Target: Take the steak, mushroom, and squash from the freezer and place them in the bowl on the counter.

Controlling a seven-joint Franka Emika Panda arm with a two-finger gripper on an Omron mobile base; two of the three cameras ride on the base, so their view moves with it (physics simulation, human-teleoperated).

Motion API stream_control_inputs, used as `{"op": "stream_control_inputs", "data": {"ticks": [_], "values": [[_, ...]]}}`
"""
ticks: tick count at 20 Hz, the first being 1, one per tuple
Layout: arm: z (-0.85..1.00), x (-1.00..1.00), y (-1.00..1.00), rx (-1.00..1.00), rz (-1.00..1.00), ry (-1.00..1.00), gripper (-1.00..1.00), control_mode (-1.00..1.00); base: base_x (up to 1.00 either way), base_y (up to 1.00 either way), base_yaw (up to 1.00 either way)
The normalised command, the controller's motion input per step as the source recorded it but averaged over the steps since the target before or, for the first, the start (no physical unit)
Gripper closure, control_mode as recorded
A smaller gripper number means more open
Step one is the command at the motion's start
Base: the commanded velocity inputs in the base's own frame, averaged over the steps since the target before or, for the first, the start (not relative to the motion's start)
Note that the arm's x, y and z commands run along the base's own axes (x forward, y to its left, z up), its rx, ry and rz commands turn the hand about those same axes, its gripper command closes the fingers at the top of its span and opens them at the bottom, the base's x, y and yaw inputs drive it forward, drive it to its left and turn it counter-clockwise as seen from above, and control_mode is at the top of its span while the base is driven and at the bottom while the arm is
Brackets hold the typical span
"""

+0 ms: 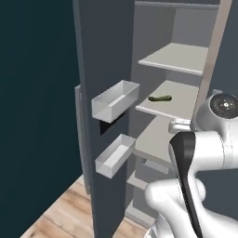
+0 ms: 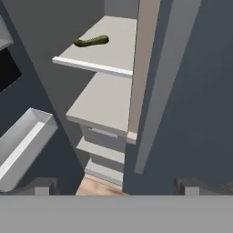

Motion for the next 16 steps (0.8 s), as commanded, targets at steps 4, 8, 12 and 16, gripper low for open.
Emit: {"op": "stream_control_inputs", "data": {"ticks": [4,8,12,16], "values": [[0.00,0.00,0.00,0.00,0.00,0.00,-1.00,1.00,0.26,-0.12,-0.06],[0.00,0.00,0.00,0.00,0.00,0.00,-1.00,1.00,0.00,0.04,-0.38],[0.00,0.00,0.00,0.00,0.00,0.00,-1.00,1.00,0.00,0.05,-0.52],[0.00,0.00,0.00,0.00,0.00,0.00,-1.00,1.00,0.00,0.03,-0.45]]}}
